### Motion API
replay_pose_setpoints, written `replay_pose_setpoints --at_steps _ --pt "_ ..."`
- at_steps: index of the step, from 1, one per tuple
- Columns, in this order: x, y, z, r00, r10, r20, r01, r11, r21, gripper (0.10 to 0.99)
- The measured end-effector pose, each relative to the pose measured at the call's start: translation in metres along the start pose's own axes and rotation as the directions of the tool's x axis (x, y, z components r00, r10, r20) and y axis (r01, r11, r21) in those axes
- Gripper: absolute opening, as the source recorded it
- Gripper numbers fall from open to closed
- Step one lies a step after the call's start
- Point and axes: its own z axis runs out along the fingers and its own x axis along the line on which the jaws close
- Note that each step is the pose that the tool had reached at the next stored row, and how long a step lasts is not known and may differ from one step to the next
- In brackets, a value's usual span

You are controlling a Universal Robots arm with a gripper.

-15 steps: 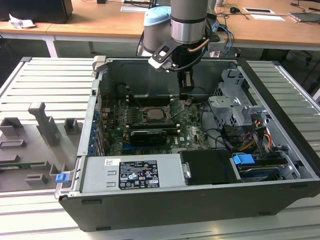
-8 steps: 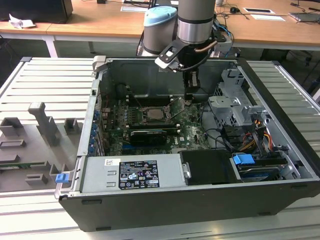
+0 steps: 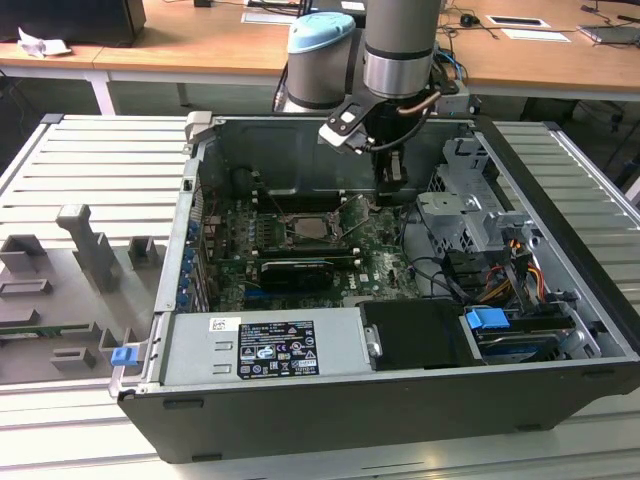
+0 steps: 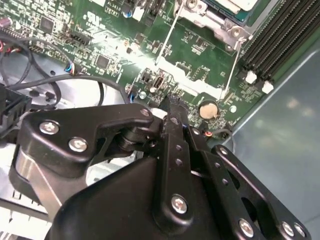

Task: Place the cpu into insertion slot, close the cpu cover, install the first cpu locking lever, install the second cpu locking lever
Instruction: 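Close the cpu cover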

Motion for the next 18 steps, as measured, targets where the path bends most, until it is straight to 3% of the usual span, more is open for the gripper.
replay_pose_setpoints --at_steps 3,4,7,18 --pt "0.0 -0.0046 0.0028 1.0 0.0 0.0003 0.0 1.0 0.0 0.106" --pt "-0.0002 -0.0101 0.0024 1.0 0.0 0.0 0.0 1.0 0.0 0.106" --pt "-0.0004 -0.0171 0.0017 1.0 0.0 -0.0002 0.0 1.0 0.0 0.106" --pt "-0.0005 -0.022 0.0013 1.0 0.0 -0.0001 0.0 1.0 0.0 0.106"
